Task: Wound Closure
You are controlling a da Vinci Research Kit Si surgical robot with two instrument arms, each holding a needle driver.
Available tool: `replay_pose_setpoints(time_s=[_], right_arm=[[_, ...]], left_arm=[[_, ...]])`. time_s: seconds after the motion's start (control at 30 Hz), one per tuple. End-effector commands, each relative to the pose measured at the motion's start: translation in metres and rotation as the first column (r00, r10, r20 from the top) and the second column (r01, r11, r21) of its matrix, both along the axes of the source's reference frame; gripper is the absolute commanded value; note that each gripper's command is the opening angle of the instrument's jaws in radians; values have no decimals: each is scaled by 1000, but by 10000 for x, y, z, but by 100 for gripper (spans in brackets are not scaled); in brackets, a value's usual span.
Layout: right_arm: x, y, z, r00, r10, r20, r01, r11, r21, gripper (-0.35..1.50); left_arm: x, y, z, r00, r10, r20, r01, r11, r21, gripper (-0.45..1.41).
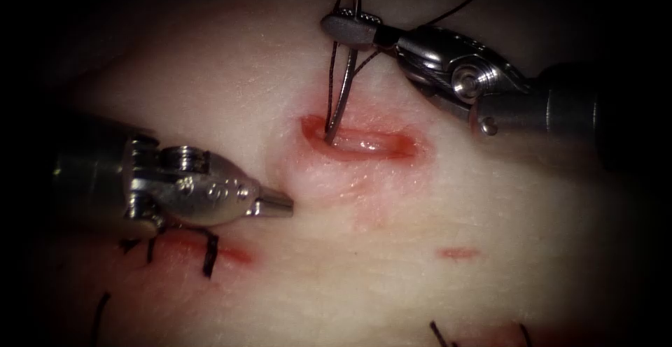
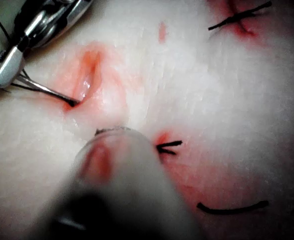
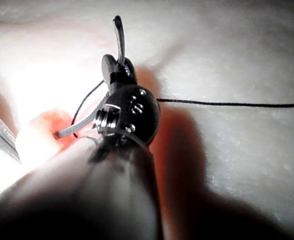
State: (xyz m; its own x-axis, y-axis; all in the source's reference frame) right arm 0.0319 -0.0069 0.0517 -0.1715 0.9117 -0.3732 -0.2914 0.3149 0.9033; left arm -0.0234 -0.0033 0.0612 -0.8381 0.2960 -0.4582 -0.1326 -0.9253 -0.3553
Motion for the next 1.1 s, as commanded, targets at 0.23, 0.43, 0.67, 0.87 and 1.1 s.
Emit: replay_pose_setpoints(time_s=[0.23,0.43,0.67,0.87,1.1], right_arm=[[14,2,1,999,-16,-47,19,997,72,-35],[24,-4,-2,995,-24,-93,38,987,154,-35],[31,-20,-11,990,-20,-141,58,962,268,-35],[34,-28,-12,988,1,-154,50,943,328,-35],[46,-46,-19,983,18,-181,57,914,403,-35]], left_arm=[[-3,-1,6,1000,2,2,-2,1000,0,-28],[-3,-1,6,1000,2,2,-2,1000,0,-28],[0,-2,6,1000,5,4,-5,1000,-1,-30],[-1,-2,7,1000,5,3,-5,1000,-1,-30],[-1,-2,7,1000,5,3,-5,1000,-2,-30]])
